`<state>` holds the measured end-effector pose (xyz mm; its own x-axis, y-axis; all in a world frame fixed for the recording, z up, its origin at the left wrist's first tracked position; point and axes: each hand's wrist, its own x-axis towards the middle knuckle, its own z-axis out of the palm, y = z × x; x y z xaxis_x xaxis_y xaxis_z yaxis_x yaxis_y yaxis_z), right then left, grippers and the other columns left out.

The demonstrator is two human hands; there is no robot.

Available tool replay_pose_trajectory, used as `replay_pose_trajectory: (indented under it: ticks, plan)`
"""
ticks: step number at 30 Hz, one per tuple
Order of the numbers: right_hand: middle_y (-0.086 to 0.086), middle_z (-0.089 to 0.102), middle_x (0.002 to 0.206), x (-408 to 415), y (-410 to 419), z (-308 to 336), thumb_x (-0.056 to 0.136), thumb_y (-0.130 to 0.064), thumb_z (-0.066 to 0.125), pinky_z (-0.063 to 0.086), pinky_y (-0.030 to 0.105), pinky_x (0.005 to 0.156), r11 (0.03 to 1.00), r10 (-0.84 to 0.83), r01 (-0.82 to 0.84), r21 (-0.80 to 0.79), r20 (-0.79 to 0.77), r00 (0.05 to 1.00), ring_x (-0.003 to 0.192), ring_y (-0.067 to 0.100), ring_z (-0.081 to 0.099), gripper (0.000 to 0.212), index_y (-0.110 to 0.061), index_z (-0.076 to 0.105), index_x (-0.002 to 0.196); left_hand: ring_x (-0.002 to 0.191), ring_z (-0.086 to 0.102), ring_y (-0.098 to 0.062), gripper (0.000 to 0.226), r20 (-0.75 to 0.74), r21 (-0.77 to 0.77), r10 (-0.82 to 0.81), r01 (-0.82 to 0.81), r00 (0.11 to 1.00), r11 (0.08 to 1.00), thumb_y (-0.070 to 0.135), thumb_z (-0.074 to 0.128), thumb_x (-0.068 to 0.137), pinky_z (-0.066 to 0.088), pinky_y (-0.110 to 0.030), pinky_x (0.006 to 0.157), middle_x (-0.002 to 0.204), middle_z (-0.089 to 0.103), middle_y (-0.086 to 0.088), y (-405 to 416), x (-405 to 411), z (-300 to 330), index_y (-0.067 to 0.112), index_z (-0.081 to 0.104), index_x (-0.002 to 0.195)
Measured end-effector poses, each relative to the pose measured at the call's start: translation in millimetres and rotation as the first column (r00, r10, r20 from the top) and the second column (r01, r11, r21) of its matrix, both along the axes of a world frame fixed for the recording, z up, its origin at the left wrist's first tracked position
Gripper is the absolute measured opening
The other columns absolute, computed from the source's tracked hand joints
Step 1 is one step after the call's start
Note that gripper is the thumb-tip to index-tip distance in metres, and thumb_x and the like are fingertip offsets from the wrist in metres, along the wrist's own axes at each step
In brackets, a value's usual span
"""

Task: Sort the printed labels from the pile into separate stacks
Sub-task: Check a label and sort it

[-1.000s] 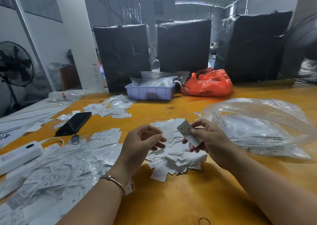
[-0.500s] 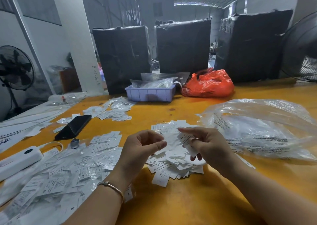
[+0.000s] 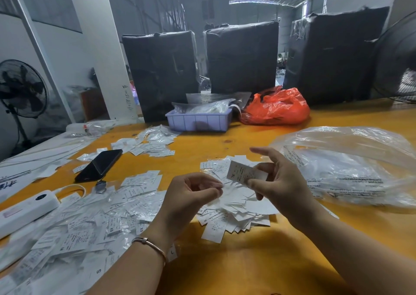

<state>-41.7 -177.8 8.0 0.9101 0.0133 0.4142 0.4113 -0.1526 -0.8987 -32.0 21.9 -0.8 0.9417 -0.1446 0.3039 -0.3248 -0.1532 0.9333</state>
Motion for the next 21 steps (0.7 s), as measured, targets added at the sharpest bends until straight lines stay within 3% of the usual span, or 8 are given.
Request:
replay_pose_trajectory:
  ticks: [4,6,8,11,16,21]
  plan:
    - [0.014,0.066,0.071,2,-1,2,0.075,0.011,0.07,0.04,0.018,0.044,0.977,0.031,-0.027,0.21,-0.02,0.999,0.048,0.008,0.047,0.012,0.002,0.064,0.08,0.061,0.059,0.007,0.012,-0.019,-0.031,-0.052,0.052,0.998,0.998,0.003,0.071,0.082,0.042,-0.006,0.054,0.071,0.071,0.009,1,-1,3,0.011,0.08,0.084]
    - [0.013,0.066,0.068,2,-4,4,0.077,0.006,0.068,0.035,0.015,0.043,0.949,0.061,-0.05,0.312,-0.026,0.998,0.047,0.006,0.042,0.003,0.004,0.066,0.079,0.066,0.059,0.009,0.013,-0.021,-0.013,-0.059,0.058,0.998,0.998,0.008,0.069,0.085,0.042,-0.006,0.057,0.078,0.072,0.011,0,-1,3,0.014,0.08,0.087]
    - [0.012,0.067,0.07,1,-5,6,0.081,-0.005,0.068,0.034,0.014,0.043,0.935,0.072,-0.07,0.347,0.007,0.997,0.048,0.006,0.04,0.008,0.0,0.071,0.085,0.074,0.06,0.006,0.012,0.04,0.107,-0.016,0.012,0.999,0.994,0.014,0.069,0.087,0.045,-0.008,0.062,0.086,0.073,0.011,-1,0,1,0.02,0.08,0.088]
    - [0.002,0.066,0.065,-2,-1,8,0.087,-0.008,0.062,0.036,0.015,0.045,0.955,0.049,-0.08,0.285,0.114,0.992,0.048,0.007,0.042,0.012,-0.012,0.074,0.086,0.075,0.065,-0.007,0.011,0.114,0.235,-0.004,-0.023,0.994,0.972,0.014,0.073,0.086,0.052,-0.02,0.069,0.079,0.074,0.008,-6,-1,-2,0.023,0.078,0.087]
    - [-0.003,0.071,0.079,-9,4,11,0.089,-0.008,0.063,0.05,0.026,0.05,0.997,-0.076,0.083,-0.006,0.346,0.935,0.055,0.01,0.055,0.017,-0.025,0.07,0.089,0.057,0.054,0.001,0.005,0.145,0.227,-0.051,0.017,0.988,0.974,0.013,0.078,0.08,0.043,-0.012,0.055,0.062,0.066,0.014,-4,-3,0,0.016,0.077,0.077]
    - [-0.005,0.07,0.08,-14,5,15,0.087,-0.01,0.064,0.046,0.015,0.049,0.973,-0.062,0.157,-0.168,0.467,0.882,0.059,0.009,0.062,0.008,-0.012,0.07,0.091,0.052,0.048,0.002,0.006,0.173,0.27,-0.081,0.032,0.982,0.962,0.014,0.081,0.078,0.037,-0.009,0.05,0.059,0.062,0.016,-5,-6,1,0.012,0.076,0.075]
